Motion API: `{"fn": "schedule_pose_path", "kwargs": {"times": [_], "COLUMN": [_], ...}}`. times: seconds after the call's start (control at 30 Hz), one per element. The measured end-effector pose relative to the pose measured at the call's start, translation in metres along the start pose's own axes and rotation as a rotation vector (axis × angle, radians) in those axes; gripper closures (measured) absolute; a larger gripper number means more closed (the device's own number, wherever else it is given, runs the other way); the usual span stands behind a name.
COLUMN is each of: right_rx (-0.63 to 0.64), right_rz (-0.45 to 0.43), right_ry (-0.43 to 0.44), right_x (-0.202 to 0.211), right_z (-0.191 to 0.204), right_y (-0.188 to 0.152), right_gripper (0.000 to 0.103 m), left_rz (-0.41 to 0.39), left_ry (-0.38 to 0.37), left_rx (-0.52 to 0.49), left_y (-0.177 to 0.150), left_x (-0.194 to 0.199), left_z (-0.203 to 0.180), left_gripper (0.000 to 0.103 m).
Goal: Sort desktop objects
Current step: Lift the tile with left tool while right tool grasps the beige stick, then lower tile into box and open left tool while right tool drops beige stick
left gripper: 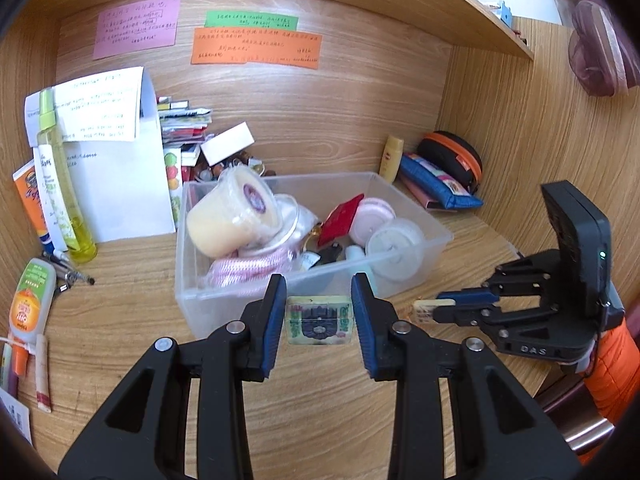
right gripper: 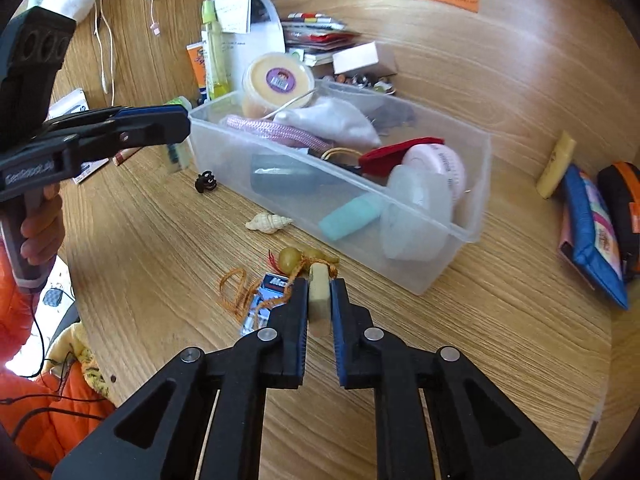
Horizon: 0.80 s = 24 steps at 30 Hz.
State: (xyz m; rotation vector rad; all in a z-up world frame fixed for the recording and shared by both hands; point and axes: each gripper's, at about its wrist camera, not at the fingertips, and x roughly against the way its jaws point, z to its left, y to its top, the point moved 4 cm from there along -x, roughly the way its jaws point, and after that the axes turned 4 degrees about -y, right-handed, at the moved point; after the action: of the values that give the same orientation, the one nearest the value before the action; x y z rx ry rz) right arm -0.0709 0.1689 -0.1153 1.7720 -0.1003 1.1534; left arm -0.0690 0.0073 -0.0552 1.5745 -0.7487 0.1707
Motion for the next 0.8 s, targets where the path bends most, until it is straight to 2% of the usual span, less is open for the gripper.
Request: {"fn": "schedule_pose_path", "kwargs": {"times": [0.23, 0.43, 0.63, 0.8], "right_rx": [-0.025, -0.045, -0.066, -0.088], "right_rz": [-0.051, -0.126, -0.179, -0.19], "right_ry": [-0.022, -0.024, -0.007, 0.019], "right_x": [0.026, 0.046, 0.047, 0.033], "right_z": [-0.015, -0.026, -0.033, -0.039], "right_y": [0.001, 0.021, 0.046, 0.061], "right_gripper": [0.093, 0.093, 0.093, 0.093], "left_rz": [-0.021, -0.041, -0.053, -0.04], "left_ry": [-0.003, -0.004, -0.012, -0.021], "left_rx": [0.014, 0.013, 0.005, 0.001], "left_y": [0.017, 0.031, 0.045, 0.049], "left_x": [-0.008, -0.013, -0.021, -0.037], "left_z": [-0.001, -0.004, -0.009, -0.013], "left_gripper": [0.07, 0.07, 0.07, 0.07]}}
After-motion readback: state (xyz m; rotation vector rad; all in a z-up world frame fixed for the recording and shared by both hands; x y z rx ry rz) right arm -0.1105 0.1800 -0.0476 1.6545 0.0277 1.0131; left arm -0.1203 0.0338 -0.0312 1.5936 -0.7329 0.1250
